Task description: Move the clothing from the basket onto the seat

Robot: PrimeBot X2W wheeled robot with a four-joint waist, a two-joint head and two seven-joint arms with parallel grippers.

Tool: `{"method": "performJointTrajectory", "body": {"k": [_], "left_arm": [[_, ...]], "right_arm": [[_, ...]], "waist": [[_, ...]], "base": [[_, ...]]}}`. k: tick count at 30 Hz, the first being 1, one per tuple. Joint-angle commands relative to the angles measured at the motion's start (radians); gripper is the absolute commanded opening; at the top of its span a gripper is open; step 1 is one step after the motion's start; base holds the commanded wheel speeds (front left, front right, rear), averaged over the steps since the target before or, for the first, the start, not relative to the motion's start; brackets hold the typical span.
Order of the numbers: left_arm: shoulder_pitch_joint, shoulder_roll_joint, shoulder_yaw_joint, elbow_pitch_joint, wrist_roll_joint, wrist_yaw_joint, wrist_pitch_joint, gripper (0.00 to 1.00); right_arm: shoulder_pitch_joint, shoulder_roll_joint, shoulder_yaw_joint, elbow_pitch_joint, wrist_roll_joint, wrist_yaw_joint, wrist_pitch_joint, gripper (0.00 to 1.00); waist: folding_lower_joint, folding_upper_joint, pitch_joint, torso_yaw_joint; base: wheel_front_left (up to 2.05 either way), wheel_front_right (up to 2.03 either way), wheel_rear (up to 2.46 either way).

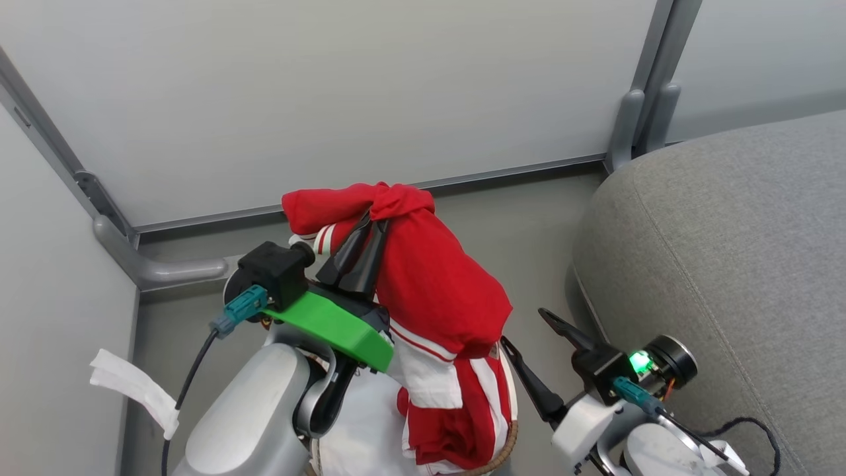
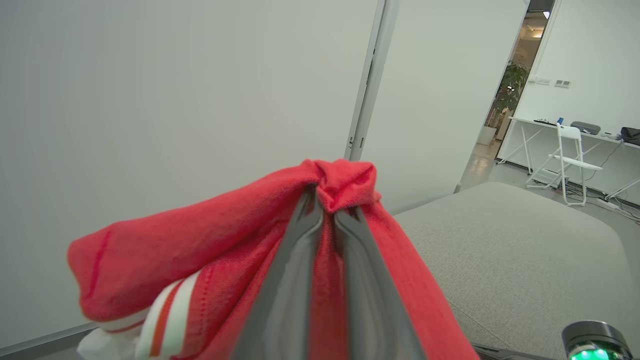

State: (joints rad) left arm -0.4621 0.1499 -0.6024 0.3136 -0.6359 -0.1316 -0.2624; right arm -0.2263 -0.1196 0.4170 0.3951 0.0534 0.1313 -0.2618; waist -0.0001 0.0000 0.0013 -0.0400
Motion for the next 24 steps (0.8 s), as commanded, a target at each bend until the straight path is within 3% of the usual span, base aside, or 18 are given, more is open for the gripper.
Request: {"method": "performJointTrajectory", "body": {"k": [1, 15, 16, 17, 18, 19, 24], "left_arm": [[-0.013, 0.002, -0.006, -0.001, -0.008, 0.002, -0.004, 0.0], [-0.041, -0.02, -0.097, 0.012, -0.061, 0.002, -0.004, 0.0], [-0.042, -0.02, -0.099, 0.013, -0.063, 0.002, -0.004, 0.0], [-0.044, -0.021, -0.102, 0.015, -0.065, 0.002, -0.004, 0.0], [-0.045, -0.021, -0.103, 0.016, -0.068, 0.002, -0.004, 0.0], [-0.048, -0.021, -0.104, 0.018, -0.07, 0.002, -0.004, 0.0], [-0.05, -0.017, -0.106, 0.024, -0.068, 0.002, -0.004, 0.0]], "right_arm": [[-0.03, -0.002, 0.012, 0.012, -0.012, -0.001, -0.005, 1.0], [-0.216, 0.052, 0.142, 0.16, -0.015, -0.001, -0.005, 1.0], [-0.218, 0.055, 0.143, 0.163, -0.013, -0.001, -0.005, 0.95], [-0.218, 0.058, 0.145, 0.166, -0.006, -0.001, -0.005, 0.76], [-0.215, 0.059, 0.146, 0.171, -0.001, -0.001, -0.005, 0.35], [-0.212, 0.061, 0.158, 0.178, 0.003, -0.001, -0.005, 0.0], [-0.201, 0.064, 0.17, 0.211, 0.042, -0.001, -0.005, 0.0]], "waist": [[0.0001, 0.0, 0.002, 0.011], [0.0001, 0.0, 0.009, 0.069], [0.0001, 0.0, 0.009, 0.071], [0.0001, 0.0, 0.01, 0.073], [0.0001, 0.0, 0.01, 0.075], [0.0001, 0.0, 0.01, 0.076], [0.0001, 0.0, 0.009, 0.076]], "base": [[0.0, 0.0, 0.0], [0.0, 0.0, 0.0], [0.0, 0.0, 0.0], [0.0, 0.0, 0.0], [0.0, 0.0, 0.0], [0.0, 0.0, 0.0], [0.0, 0.0, 0.0]]}}
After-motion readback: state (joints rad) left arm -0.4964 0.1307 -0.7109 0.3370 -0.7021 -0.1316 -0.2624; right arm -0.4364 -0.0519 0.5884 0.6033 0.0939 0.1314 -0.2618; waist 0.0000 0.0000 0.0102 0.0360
